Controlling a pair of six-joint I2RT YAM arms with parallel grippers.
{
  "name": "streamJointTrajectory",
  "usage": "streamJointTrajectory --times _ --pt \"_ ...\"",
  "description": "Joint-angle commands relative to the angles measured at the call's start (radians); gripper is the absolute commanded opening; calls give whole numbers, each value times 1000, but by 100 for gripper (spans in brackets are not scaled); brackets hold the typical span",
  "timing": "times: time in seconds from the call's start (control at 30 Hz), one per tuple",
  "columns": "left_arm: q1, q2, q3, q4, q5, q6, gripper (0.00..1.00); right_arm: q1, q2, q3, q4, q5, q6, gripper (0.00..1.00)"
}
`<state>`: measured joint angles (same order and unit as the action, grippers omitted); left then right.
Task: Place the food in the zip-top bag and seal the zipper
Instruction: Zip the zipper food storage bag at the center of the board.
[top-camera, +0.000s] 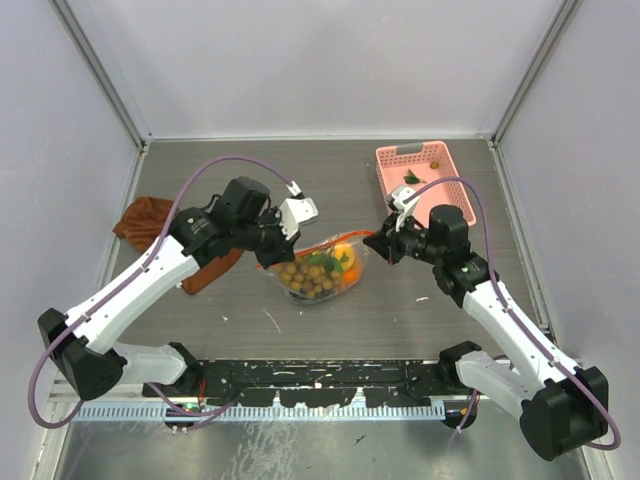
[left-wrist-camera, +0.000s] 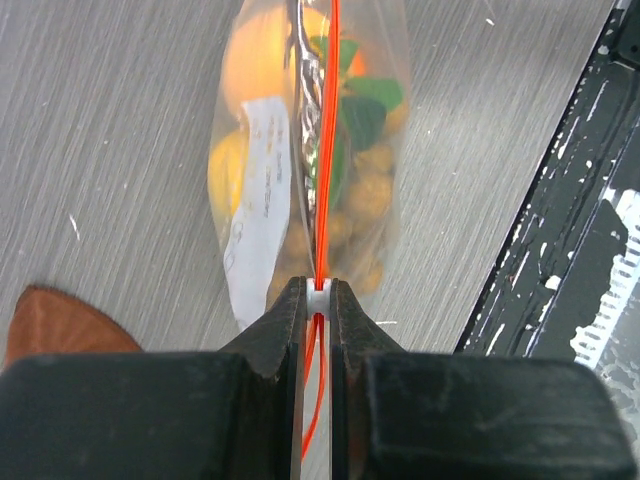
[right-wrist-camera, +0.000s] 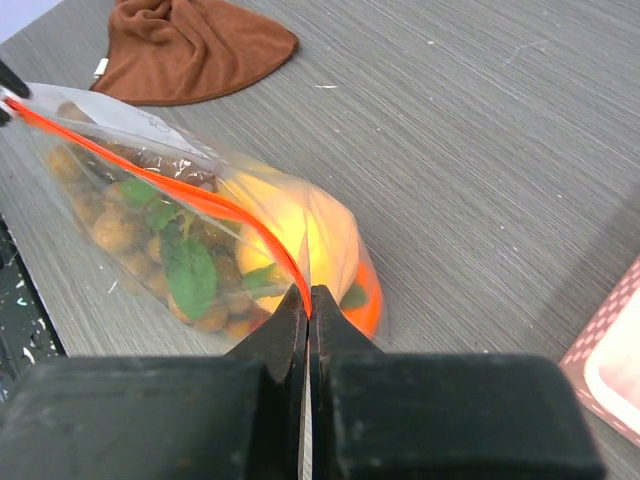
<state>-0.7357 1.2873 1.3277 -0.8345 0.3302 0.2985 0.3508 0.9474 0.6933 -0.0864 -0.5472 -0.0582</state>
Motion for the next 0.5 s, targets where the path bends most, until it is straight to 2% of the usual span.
streamJointTrajectory --times 0.0,0.47 --pt "31 -82 -13 -53 -53 -27 0 -43 -17 43 7 90 17 1" --pt "146 -149 -122 -66 -79 -105 0 -98 12 54 -7 124 51 0"
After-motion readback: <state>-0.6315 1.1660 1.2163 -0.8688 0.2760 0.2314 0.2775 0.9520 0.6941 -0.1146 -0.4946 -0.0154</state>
